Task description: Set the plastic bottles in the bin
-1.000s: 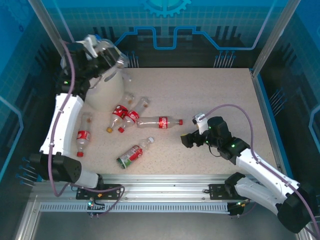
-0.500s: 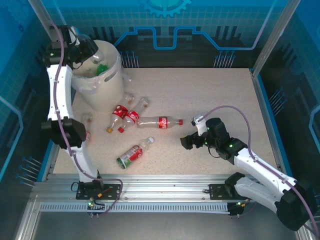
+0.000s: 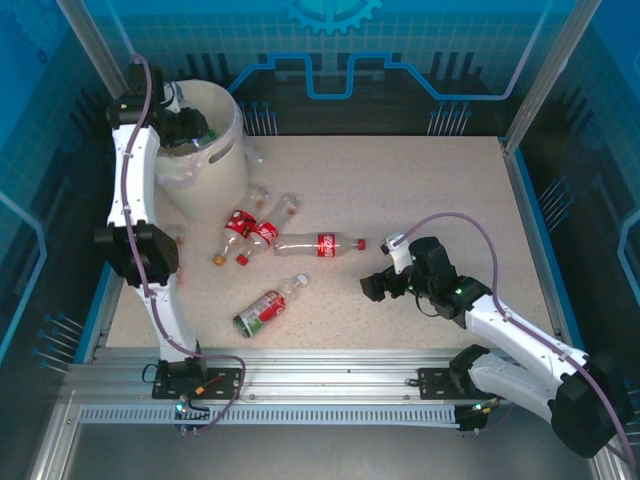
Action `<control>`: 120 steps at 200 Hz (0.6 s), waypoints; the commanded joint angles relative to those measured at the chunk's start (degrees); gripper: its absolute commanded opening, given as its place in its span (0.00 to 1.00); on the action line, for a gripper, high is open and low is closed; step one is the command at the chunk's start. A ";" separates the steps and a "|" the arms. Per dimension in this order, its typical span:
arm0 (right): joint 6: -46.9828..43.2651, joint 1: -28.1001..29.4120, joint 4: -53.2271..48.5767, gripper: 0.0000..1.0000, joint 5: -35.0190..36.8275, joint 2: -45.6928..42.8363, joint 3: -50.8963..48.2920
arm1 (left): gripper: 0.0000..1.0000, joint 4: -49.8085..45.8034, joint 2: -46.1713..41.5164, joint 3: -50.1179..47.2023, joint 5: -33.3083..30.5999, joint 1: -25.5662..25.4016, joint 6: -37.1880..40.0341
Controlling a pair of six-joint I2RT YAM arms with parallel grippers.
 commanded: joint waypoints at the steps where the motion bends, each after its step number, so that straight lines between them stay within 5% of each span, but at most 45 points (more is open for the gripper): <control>1: -0.97 0.39 0.38 0.98 -0.83 0.10 0.74 | 0.42 -2.21 1.65 1.32 -1.09 -0.36 3.22; 38: -0.76 0.41 0.33 0.98 -0.23 -0.31 0.36 | 0.76 -2.92 1.17 1.83 -1.77 -0.66 4.98; 120: -2.76 0.31 1.08 0.98 0.01 2.26 2.67 | 0.98 -2.47 -6.47 0.23 -3.12 -0.79 7.22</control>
